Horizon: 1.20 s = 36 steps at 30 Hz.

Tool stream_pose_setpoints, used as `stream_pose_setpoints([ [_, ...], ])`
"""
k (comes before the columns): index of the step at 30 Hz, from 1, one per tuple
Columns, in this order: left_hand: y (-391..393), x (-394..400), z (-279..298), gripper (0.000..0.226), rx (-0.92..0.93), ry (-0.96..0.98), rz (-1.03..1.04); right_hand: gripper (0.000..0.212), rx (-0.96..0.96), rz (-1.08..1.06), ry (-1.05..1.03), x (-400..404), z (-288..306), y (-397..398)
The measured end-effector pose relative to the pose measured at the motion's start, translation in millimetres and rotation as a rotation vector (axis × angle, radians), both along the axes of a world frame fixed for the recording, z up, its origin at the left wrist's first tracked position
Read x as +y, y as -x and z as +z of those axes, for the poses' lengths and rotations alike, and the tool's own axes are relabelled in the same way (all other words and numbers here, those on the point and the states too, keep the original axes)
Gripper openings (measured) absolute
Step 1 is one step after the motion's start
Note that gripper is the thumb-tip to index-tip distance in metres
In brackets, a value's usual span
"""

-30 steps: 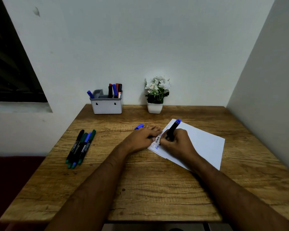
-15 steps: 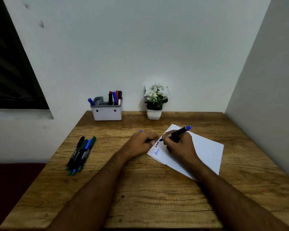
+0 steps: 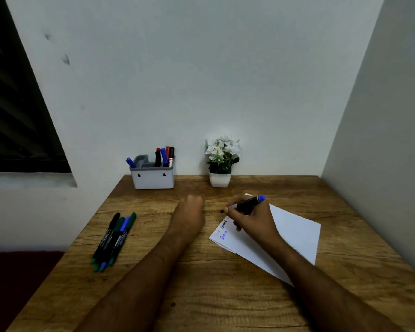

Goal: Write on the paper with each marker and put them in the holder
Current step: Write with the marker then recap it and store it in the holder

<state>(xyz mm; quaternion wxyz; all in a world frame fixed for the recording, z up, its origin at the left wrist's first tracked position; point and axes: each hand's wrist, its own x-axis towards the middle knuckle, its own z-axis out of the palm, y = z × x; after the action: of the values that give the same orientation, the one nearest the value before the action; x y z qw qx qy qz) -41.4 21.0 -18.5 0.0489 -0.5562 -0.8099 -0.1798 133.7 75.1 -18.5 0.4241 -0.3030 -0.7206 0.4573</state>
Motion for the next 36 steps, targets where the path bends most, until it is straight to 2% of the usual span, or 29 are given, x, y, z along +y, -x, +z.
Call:
stream_pose_setpoints([
  [4,-7,-2,14,0.01,-0.015,-0.009,0.083,0.005,0.046,-0.005,-0.009,-1,3,0],
  [6,-5,-2,17,0.01,-0.156,-0.12,0.153,0.01,0.091,0.024,-0.015,-3,6,0],
  [8,-1,2,16,0.01,-0.38,-0.264,0.251,0.013,0.114,0.038,-0.017,-4,8,0],
  [9,0,2,19,0.01,-0.558,-0.32,0.3,0.012,0.121,0.039,-0.017,-5,8,1],
  [12,-1,0,31,0.016,-1.457,-0.464,0.306,0.002,0.142,0.039,-0.019,-6,8,4],
  [13,-2,-3,35,0.021,-1.684,-0.469,0.263,0.004,0.151,0.034,-0.027,-7,8,5],
  [15,-4,-10,37,0.025,-1.892,-0.438,0.207,0.006,0.155,0.035,-0.069,-9,11,6],
  [24,-13,-14,32,0.022,-2.092,-0.442,0.153,0.003,0.083,0.006,-0.149,-13,8,10],
  [32,-19,-21,28,0.023,-2.052,-0.414,0.183,0.004,0.05,-0.001,-0.216,-15,4,13],
  [36,-21,-19,29,0.02,-2.062,-0.477,0.181,0.005,0.087,0.027,-0.187,-15,5,16],
])
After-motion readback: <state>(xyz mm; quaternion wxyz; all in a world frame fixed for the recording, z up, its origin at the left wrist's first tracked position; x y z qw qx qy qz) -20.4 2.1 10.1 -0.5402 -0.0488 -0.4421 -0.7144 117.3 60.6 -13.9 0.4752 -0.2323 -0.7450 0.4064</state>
